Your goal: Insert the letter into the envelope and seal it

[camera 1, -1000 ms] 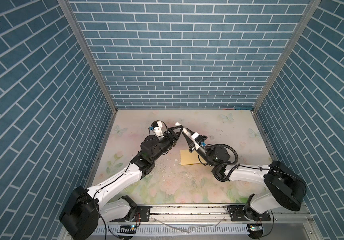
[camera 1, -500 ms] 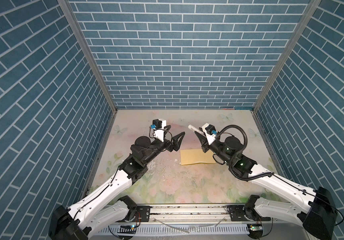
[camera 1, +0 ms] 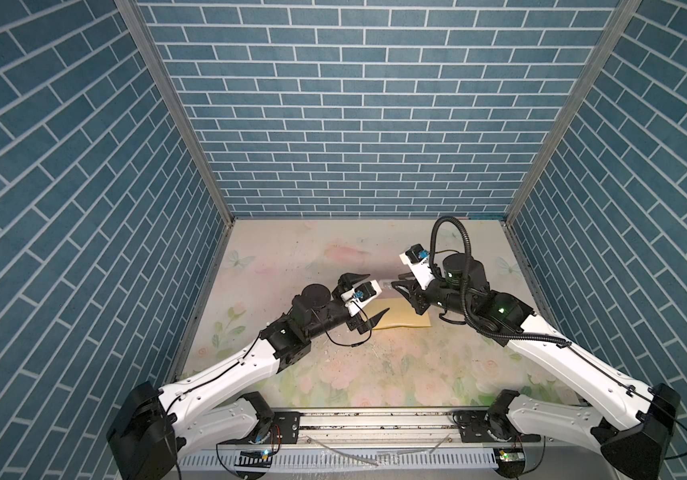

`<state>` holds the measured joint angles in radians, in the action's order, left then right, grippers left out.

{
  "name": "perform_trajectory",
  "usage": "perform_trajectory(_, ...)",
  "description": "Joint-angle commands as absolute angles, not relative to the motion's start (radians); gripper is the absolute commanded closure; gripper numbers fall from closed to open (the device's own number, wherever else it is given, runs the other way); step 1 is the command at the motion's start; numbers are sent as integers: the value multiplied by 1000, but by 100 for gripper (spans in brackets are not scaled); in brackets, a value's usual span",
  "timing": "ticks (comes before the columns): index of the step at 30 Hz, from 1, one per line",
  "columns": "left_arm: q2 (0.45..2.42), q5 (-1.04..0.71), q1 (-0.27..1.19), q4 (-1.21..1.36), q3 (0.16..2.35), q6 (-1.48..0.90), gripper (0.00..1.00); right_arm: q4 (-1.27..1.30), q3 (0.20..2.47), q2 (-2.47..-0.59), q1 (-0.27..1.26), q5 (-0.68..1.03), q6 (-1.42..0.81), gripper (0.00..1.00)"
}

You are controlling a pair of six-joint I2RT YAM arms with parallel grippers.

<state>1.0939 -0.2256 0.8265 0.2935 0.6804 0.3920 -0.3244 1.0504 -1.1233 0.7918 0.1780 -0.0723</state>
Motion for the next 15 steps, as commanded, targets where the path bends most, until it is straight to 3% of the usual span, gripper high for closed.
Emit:
perform_trajectory(1, 1125, -227, 840, 274, 724, 497, 10, -412, 1117, -1140, 789, 294, -120, 100)
perform_trajectory(6, 1159, -246, 842, 300, 724, 517, 24, -425, 1134, -1153, 788, 345, -122, 100)
perform_trajectory(15, 1186, -301, 844, 309, 721, 540, 37, -430, 1152, -1160, 789, 386, -127, 100)
